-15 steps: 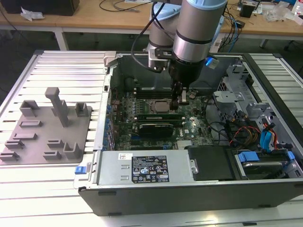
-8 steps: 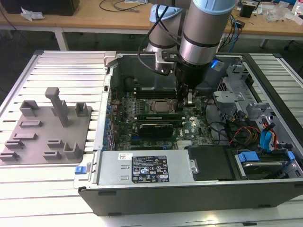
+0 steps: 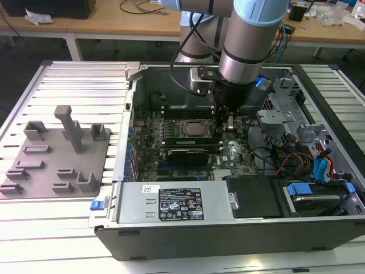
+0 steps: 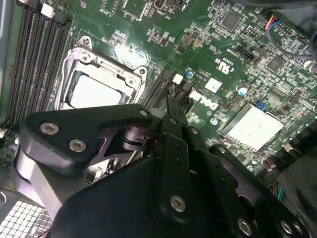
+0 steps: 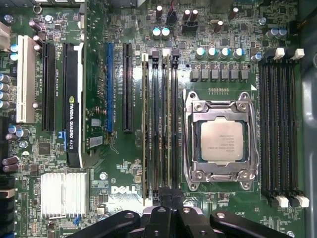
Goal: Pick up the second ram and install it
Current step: 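Press down the second ram until it locks into place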
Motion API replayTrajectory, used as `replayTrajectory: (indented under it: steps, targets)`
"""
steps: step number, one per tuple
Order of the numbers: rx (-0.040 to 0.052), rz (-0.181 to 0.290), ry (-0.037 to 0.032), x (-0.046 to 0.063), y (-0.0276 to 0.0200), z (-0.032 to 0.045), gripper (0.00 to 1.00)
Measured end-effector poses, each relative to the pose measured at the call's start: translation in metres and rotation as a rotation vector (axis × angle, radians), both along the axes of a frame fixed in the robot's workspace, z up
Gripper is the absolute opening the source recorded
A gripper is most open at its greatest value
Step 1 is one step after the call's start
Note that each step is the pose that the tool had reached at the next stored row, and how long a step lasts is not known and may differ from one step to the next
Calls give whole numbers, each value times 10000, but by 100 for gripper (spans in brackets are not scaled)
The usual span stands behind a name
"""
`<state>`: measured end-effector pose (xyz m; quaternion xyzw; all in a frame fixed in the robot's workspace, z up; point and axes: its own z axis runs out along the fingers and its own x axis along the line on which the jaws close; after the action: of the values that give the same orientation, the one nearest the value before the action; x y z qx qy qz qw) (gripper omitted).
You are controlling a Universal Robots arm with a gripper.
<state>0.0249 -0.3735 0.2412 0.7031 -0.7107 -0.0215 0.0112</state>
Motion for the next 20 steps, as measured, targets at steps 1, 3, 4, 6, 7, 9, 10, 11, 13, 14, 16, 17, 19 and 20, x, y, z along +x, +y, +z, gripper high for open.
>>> replayTrajectory:
  steps: [1, 3, 4, 6, 7, 9, 10, 11, 13, 14, 16, 17, 19, 20]
  targets:
    - [-1, 0, 0, 1, 0, -18, 8]
    - [-1, 0, 0, 2, 2, -33, 8]
    - [-2, 2, 1, 2, 4, -35, 8]
    - [1, 1, 0, 7, 9, -47, 8]
    - [1, 0, 0, 7, 10, -59, 8]
    - [1, 1, 0, 7, 11, -82, 8]
    - [-1, 1, 0, 7, 10, -86, 8]
    - [-3, 0, 1, 7, 10, -86, 8]
    - [0, 0, 0, 7, 11, -96, 8]
    - [-3, 1, 1, 7, 10, -96, 8]
    - [-4, 1, 1, 7, 10, -111, 8]
    - [-3, 0, 1, 7, 10, -112, 8]
    - [-4, 1, 1, 7, 10, -123, 8]
    - [-5, 1, 1, 7, 10, -123, 8]
